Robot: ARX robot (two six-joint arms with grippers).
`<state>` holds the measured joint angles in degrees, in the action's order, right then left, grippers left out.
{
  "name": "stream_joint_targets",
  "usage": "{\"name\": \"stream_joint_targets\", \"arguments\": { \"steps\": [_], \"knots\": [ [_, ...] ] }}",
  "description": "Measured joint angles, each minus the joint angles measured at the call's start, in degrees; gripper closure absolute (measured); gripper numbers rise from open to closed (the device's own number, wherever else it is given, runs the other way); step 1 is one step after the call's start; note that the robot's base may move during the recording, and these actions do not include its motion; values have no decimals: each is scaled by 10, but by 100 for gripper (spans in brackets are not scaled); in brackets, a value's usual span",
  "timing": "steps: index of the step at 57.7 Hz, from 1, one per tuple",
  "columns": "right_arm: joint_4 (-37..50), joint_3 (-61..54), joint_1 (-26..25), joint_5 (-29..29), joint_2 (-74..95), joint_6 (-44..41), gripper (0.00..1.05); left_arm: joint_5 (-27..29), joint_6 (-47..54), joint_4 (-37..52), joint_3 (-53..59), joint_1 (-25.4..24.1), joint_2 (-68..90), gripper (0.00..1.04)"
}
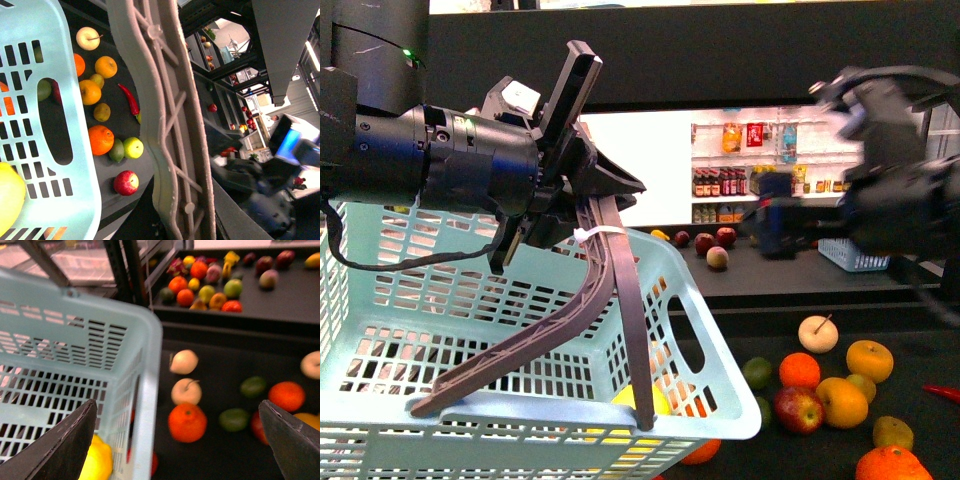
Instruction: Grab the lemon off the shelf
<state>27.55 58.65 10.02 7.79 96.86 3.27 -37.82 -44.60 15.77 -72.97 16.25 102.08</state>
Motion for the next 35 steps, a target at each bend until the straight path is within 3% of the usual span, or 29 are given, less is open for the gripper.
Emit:
{"name": "stream_joint_targets", "arguments": {
  "steps": [9, 21, 26, 35],
  "knots": [
    [8, -134, -64, 5, -175, -49, 7, -1, 0, 0, 0, 0, 0, 94],
    [-115, -319, -134, 68, -474, -58, 7, -1, -1, 0, 0, 0, 0, 94],
    [-176, -380, -112, -47, -618, -45, 22, 0, -1, 0, 0, 0, 0, 94],
    [-224, -471, -103, -75, -798, -41, 48, -1, -2, 0, 0, 0, 0, 95]
  ]
}}
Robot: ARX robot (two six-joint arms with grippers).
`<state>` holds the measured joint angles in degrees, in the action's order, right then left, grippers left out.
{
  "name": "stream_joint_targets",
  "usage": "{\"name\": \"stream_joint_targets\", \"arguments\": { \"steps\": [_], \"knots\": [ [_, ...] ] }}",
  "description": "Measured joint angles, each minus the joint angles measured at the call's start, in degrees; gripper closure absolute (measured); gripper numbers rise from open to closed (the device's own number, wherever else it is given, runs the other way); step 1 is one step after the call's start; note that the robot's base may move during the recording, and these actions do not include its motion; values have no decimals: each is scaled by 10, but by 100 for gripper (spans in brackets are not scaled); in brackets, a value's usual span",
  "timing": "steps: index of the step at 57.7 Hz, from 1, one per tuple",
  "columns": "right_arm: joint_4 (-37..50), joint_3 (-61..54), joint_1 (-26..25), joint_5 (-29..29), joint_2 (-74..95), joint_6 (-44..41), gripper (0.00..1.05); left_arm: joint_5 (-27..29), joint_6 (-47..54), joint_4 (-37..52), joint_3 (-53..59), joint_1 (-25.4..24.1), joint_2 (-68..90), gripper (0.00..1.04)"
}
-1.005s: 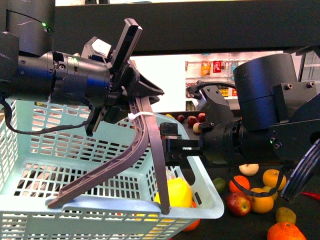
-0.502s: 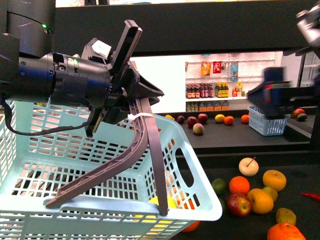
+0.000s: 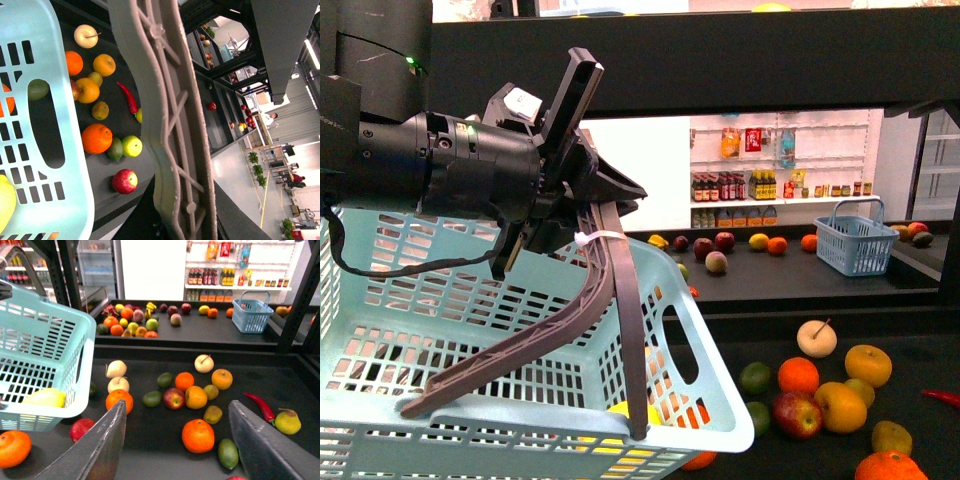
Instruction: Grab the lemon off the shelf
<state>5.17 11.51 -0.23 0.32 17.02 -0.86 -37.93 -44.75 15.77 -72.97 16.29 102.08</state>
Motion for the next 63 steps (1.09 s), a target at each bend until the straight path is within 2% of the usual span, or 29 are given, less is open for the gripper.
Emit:
{"name": "stream_joint_targets", "arguments": {
  "steps": [5, 13, 17, 63],
  "knots": [
    [0, -28, 0, -1, -26, 0, 68, 0, 1, 0, 0, 0, 0, 95],
    [-3, -47, 0, -2, -49, 0, 91, 0, -1, 0, 0, 0, 0, 95],
    [-48, -50, 0, -2, -89, 0, 102, 0, 0, 0, 0, 0, 0, 95],
    [-53, -106, 1, -2, -166, 2, 102, 0, 0, 0, 0, 0, 1, 95]
  ]
}}
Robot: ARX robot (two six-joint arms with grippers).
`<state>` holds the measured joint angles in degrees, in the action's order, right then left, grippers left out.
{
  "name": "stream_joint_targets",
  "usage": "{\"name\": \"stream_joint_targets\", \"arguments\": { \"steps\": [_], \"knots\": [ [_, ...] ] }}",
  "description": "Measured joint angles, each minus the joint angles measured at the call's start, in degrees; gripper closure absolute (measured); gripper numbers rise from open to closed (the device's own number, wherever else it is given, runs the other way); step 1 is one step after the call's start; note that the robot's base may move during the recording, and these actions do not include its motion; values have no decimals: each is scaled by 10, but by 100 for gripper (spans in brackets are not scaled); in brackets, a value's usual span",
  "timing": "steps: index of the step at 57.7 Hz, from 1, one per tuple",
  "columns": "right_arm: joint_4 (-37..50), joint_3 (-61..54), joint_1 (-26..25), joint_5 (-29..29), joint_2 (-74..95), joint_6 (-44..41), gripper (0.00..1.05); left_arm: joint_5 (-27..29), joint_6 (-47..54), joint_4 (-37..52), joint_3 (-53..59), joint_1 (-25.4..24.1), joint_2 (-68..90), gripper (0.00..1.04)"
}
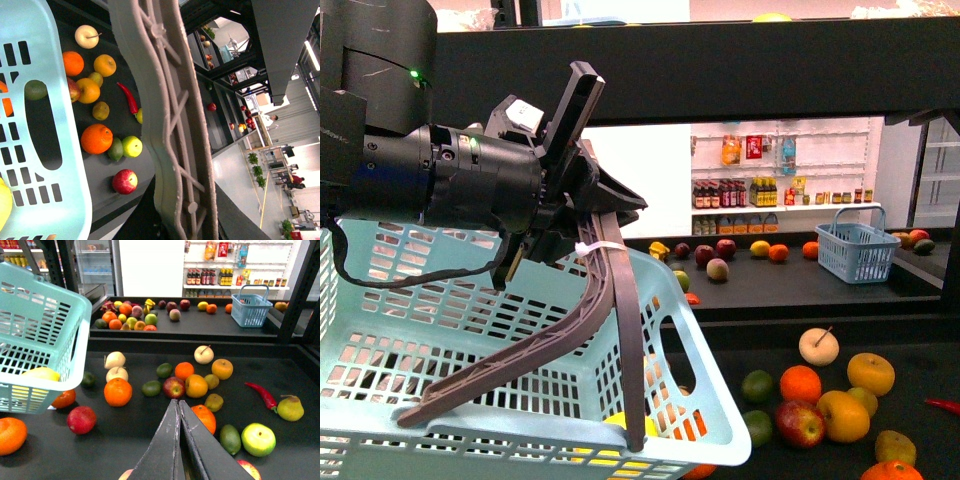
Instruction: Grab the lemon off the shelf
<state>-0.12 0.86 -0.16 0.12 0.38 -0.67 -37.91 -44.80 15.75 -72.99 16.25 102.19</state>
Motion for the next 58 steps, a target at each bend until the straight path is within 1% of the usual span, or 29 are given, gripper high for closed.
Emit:
{"name": "stream_joint_targets", "arguments": {
  "steps": [5, 6, 7, 8, 12, 13, 17, 22, 27, 28, 30, 33, 38, 47, 53, 58],
  "knots": [
    [0, 0, 0, 0, 0, 0, 102, 0, 0, 0, 0, 0, 0, 95],
    [0, 0, 0, 0, 0, 0, 100, 0, 0, 0, 0, 0, 0, 95],
    [0, 0, 0, 0, 0, 0, 96, 0, 0, 0, 0, 0, 0, 95],
    [0, 0, 0, 0, 0, 0, 90, 0, 0, 0, 0, 0, 0, 95],
    [0, 0, 0, 0, 0, 0, 77, 0, 0, 0, 0, 0, 0, 95],
    [0, 0, 0, 0, 0, 0, 75, 0, 0, 0, 0, 0, 0, 95],
    [0, 0, 0, 0, 0, 0, 56, 0, 0, 0, 0, 0, 0, 95],
    [0, 0, 0, 0, 0, 0, 38, 0, 0, 0, 0, 0, 0, 95],
    [0, 0, 0, 0, 0, 0, 17, 0, 0, 0, 0, 0, 0, 95],
    [0, 0, 0, 0, 0, 0, 11, 0, 0, 0, 0, 0, 0, 95],
    [0, 0, 0, 0, 0, 1, 6, 0, 0, 0, 0, 0, 0, 95],
    [0, 0, 0, 0, 0, 0, 8, 0, 0, 0, 0, 0, 0, 95],
    [0, 0, 0, 0, 0, 0, 7, 4, -1, 1, 0, 0, 0, 95],
    [0, 0, 0, 0, 0, 0, 7, 132, -72, 62, 1, -7, 2, 95],
    [0, 0, 0, 0, 0, 0, 7, 189, -121, 108, 1, -33, 5, 95],
    [0, 0, 0, 0, 0, 0, 7, 216, -162, 141, 1, -66, 8, 95]
  ]
}}
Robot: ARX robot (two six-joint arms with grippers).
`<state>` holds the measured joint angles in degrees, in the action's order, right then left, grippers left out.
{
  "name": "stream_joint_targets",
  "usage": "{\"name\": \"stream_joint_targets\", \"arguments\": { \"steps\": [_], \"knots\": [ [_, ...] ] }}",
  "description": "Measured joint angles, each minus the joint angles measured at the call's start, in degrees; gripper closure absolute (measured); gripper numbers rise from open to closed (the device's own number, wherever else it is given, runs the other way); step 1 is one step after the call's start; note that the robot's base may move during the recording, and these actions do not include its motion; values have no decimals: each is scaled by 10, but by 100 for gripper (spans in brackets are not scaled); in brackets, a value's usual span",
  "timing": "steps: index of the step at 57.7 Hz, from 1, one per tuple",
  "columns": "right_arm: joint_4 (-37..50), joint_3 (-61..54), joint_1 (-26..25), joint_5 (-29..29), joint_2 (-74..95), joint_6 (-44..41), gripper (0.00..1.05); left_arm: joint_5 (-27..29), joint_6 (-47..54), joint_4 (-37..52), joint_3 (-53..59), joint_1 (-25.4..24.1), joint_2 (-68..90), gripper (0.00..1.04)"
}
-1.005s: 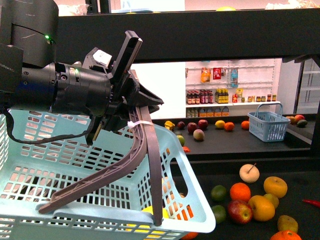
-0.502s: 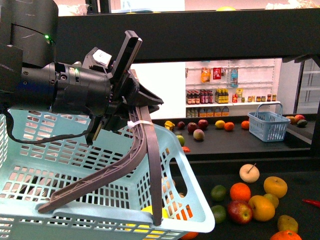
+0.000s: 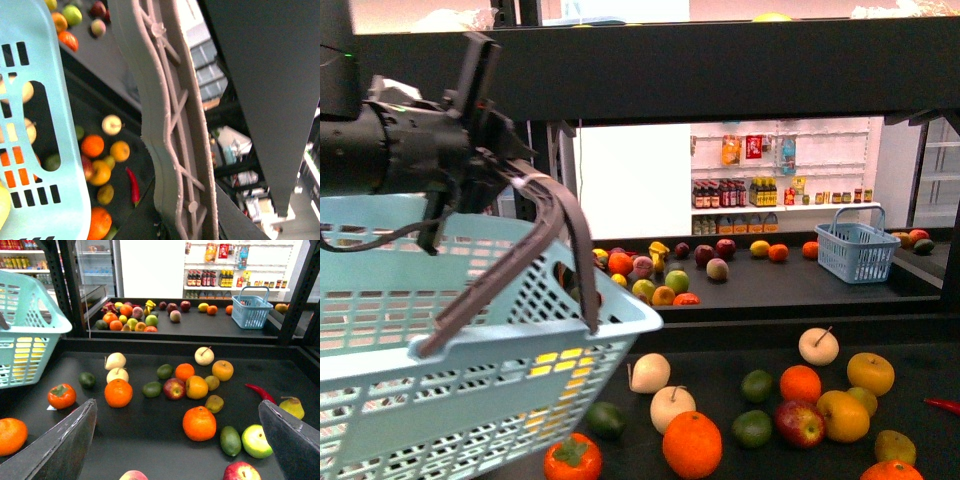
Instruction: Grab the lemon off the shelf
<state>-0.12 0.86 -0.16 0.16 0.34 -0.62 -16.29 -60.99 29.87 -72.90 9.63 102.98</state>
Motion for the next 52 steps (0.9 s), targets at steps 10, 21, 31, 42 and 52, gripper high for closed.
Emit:
{"name": "stream_joint_targets", "arguments": {
  "steps": [10, 21, 31, 42, 52],
  "knots": [
    [0, 0, 0, 0, 0, 0, 7, 42, -86, 78, 1, -83, 5, 96],
    [0, 0, 0, 0, 0, 0, 7, 90, -154, 154, 24, -153, 5, 96],
    [0, 0, 0, 0, 0, 0, 7, 93, -202, 200, 55, -205, 5, 96],
    [0, 0, 0, 0, 0, 0, 7, 90, -240, 269, 104, -255, 11, 96],
    [0, 0, 0, 0, 0, 0, 7, 88, -267, 351, 142, -287, 37, 96]
  ]
}}
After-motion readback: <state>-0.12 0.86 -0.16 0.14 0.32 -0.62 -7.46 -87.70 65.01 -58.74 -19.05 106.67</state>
